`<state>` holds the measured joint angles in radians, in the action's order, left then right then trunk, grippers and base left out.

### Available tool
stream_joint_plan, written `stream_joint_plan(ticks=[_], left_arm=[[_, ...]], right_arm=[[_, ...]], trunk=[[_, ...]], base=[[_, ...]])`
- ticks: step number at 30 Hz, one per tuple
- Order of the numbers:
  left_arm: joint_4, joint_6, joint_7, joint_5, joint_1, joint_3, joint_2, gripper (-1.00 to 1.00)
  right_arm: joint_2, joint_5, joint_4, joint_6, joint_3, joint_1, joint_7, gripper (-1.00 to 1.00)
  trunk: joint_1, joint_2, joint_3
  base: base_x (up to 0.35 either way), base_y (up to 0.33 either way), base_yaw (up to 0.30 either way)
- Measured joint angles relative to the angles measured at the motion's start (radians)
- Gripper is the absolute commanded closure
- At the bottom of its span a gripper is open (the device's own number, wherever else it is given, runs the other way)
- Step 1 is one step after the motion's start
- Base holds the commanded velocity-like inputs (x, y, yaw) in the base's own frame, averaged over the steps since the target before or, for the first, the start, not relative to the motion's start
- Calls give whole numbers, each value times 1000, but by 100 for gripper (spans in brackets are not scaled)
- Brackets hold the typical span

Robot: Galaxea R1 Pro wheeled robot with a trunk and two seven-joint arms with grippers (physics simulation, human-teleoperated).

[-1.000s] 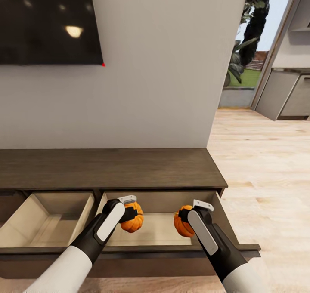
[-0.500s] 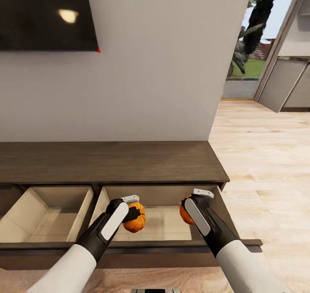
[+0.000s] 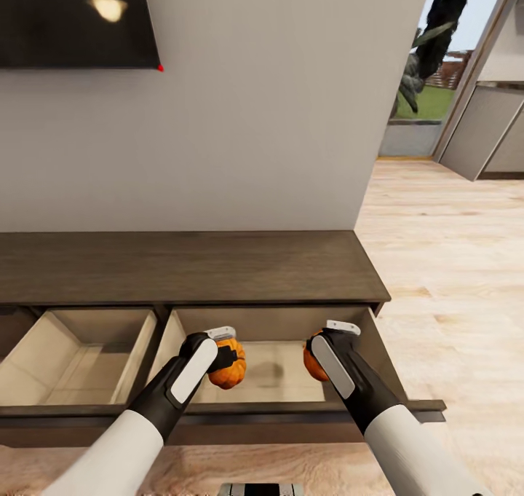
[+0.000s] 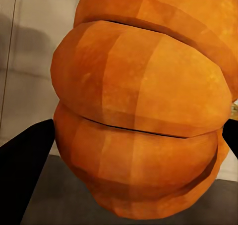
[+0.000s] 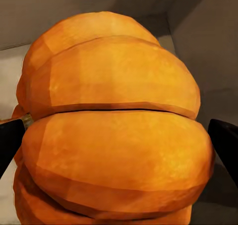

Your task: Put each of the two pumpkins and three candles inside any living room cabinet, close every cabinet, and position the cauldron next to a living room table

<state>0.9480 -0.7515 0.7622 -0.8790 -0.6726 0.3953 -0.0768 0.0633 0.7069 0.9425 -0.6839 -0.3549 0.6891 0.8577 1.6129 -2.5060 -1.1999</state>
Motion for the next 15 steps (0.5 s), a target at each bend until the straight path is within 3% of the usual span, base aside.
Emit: stream_joint_plan(ticks=[4,13,14,15], left_arm=[[0,0,0,-1,0,0,0,100],[2,0,-1,-1,0,0,2,100],[3,0,-1,0,0,0,2,100],[2,0,-1,0,0,0,3,100]], right_arm=[[0,1,0,1,0,0,0,100],[0,1,1,-2,0,0,1,100],[0,2,0,-1,0,0,2,-100],[0,1,0,-2,0,0,2,-100]], trunk=[[2,-1,-15],[2,-1,-16],[2,-1,-16],[2,-1,-16]], base=[[0,0,0],[0,0,0],[0,0,0],[0,0,0]])
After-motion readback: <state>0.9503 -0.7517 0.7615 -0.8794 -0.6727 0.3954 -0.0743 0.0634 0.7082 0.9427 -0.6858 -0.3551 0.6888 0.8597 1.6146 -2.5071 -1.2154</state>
